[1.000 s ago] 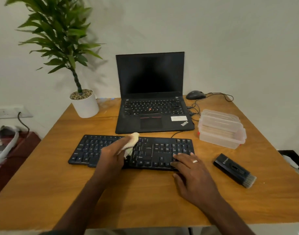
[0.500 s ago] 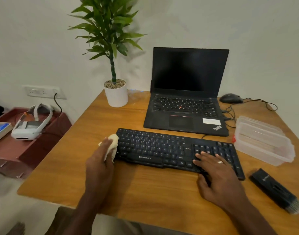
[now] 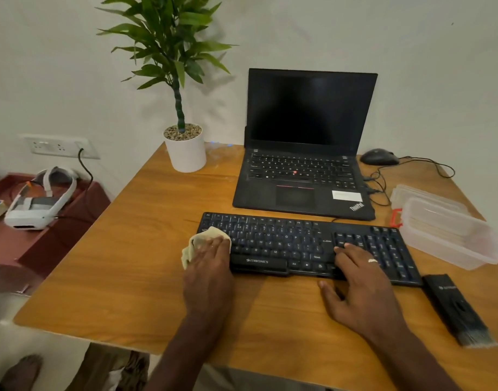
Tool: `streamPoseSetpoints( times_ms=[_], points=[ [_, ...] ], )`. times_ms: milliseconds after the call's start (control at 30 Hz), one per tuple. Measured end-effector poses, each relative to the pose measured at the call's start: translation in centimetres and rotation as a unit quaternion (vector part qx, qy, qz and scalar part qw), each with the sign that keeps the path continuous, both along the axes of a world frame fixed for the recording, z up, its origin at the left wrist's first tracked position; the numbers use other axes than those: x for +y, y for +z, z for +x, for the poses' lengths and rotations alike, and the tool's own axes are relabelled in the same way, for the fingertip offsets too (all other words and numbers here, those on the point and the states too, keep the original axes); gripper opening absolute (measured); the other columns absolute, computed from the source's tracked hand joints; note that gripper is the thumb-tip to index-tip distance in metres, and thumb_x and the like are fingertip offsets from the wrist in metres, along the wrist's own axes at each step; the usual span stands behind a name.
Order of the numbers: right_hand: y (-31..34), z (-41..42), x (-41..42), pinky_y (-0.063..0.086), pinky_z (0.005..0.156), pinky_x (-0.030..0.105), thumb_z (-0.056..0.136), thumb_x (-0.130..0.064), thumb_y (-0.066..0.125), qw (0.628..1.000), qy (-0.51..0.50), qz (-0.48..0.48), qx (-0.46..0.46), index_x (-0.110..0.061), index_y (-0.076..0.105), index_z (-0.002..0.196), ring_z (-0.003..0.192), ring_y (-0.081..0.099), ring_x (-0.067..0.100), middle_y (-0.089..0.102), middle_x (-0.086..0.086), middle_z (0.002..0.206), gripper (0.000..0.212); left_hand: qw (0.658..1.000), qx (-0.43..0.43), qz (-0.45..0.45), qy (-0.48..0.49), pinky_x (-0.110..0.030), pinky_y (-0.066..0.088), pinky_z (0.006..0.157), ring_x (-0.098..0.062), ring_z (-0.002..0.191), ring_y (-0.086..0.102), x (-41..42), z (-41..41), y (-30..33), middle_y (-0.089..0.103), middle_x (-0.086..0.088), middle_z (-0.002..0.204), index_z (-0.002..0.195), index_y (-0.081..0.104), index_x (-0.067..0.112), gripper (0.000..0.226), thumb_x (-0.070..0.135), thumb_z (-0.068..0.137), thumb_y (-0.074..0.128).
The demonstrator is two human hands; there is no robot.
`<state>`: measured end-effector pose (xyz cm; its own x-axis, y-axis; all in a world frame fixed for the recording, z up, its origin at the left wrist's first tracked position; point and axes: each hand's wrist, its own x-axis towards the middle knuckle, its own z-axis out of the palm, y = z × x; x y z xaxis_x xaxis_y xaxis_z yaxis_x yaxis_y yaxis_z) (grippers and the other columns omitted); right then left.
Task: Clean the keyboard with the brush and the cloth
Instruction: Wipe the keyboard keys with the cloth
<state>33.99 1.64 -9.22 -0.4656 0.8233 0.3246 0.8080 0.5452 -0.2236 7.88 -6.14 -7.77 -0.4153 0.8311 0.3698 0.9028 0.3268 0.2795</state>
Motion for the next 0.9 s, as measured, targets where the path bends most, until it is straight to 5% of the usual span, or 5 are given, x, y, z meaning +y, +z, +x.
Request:
streamPoseSetpoints(
  times_ms=[267,467,567,667,900],
  points=[
    [0.3,0.1,0.0,0.048,0.101,0.04,0.081,-0.043,0.077,0.999,-0.027,-0.039,0.003,-0.016,0.063,0.124,0.124,0.056,0.024,0.065,0.005,0.127,0.052,0.969,-0.136,0.047,-0.199,-0.027,0.058,0.06,-0.013,0.078,0.072,1.2,9.6,0.2,0.076,0.001,0.1,0.112,0.068,0.022,0.037,0.01,0.078,0.077],
    [0.9,-0.4,-0.9,0.041,0.1,0.032,0.08,-0.035,0.081,1.0,-0.003,-0.017,0.011,-0.015,0.066,0.121,0.119,0.061,0.024,0.067,0.005,0.123,0.048,0.862,-0.455,0.216,-0.053,-0.023,0.058,0.082,-0.004,0.097,0.067,0.5,5.9,1.7,0.069,0.012,0.111,0.121,0.063,0.03,0.028,0.016,0.097,0.059],
    [1.2,-1.0,-1.2,0.042,0.096,0.031,0.078,-0.035,0.083,1.0,0.003,-0.008,-0.003,-0.016,0.066,0.118,0.115,0.064,0.025,0.069,0.006,0.121,0.047,0.907,-0.29,0.299,0.059,-0.013,0.047,0.082,-0.017,0.096,0.065,-1.3,0.8,1.8,0.07,-0.004,0.113,0.123,0.066,0.016,0.028,0.006,0.097,0.059],
    [1.3,-1.2,-1.1,0.049,0.091,0.034,0.075,-0.035,0.086,1.0,0.004,0.005,-0.013,-0.015,0.068,0.115,0.108,0.067,0.026,0.071,0.007,0.116,0.048,0.943,-0.18,0.258,0.106,-0.035,0.049,0.094,-0.033,0.108,0.065,-2.3,-2.2,0.5,0.068,-0.018,0.122,0.127,0.062,0.004,0.033,-0.002,0.095,0.057],
    [1.5,-1.0,-1.2,0.05,0.092,0.037,0.077,-0.037,0.084,1.0,0.003,-0.005,-0.02,-0.015,0.069,0.116,0.109,0.067,0.026,0.071,0.007,0.118,0.047,0.983,-0.118,0.098,-0.105,-0.033,0.054,0.058,-0.027,0.075,0.071,-0.1,6.0,-0.4,0.075,-0.01,0.095,0.106,0.07,0.015,0.04,-0.01,0.074,0.071]
  ],
)
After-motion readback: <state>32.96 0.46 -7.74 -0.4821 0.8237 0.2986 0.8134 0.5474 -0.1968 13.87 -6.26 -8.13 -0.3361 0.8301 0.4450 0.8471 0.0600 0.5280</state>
